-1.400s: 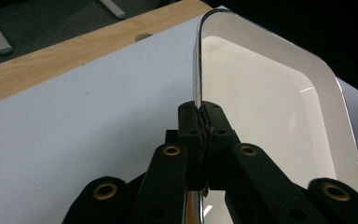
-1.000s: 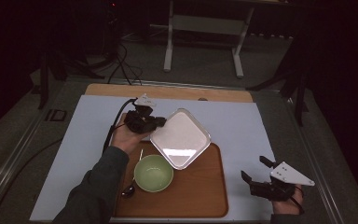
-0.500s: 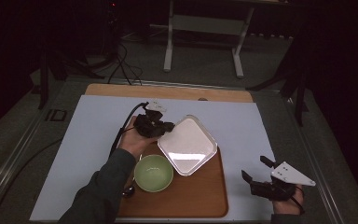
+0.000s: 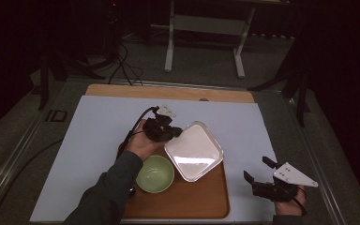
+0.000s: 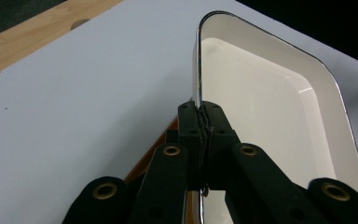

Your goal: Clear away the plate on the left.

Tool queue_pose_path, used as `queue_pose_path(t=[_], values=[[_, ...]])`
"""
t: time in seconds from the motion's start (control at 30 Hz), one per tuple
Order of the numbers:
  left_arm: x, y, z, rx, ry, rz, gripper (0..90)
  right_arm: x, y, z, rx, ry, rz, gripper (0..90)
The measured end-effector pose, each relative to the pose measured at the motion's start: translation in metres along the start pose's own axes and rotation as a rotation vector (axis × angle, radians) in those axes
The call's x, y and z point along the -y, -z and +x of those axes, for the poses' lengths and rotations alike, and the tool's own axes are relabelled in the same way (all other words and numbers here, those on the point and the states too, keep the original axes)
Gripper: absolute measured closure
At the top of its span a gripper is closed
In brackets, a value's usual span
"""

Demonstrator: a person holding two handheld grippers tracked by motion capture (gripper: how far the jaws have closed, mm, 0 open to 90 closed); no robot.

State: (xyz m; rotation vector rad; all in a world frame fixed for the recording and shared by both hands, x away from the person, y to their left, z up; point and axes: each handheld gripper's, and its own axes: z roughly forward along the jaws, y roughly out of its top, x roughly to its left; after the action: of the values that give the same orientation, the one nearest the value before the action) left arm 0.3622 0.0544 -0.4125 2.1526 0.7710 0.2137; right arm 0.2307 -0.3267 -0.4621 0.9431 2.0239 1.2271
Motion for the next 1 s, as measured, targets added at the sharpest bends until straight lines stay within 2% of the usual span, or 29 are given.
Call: queue_pose_path(t=[0.6,0.83,1.0], values=[[0.004,-0.020,-0.020,0.052,-0.102,0.111,88.8,0.000,0.000,0.000,0.000,0.002,-0.002,14.1],[0.007,-0.028,-0.025,0.068,-0.107,0.137,88.7,0.000,0.000,0.000,0.000,0.001,-0.002,14.1],[0.009,-0.033,-0.028,0.081,-0.126,0.160,88.7,0.000,0.000,-0.001,-0.002,-0.001,-0.003,14.1]])
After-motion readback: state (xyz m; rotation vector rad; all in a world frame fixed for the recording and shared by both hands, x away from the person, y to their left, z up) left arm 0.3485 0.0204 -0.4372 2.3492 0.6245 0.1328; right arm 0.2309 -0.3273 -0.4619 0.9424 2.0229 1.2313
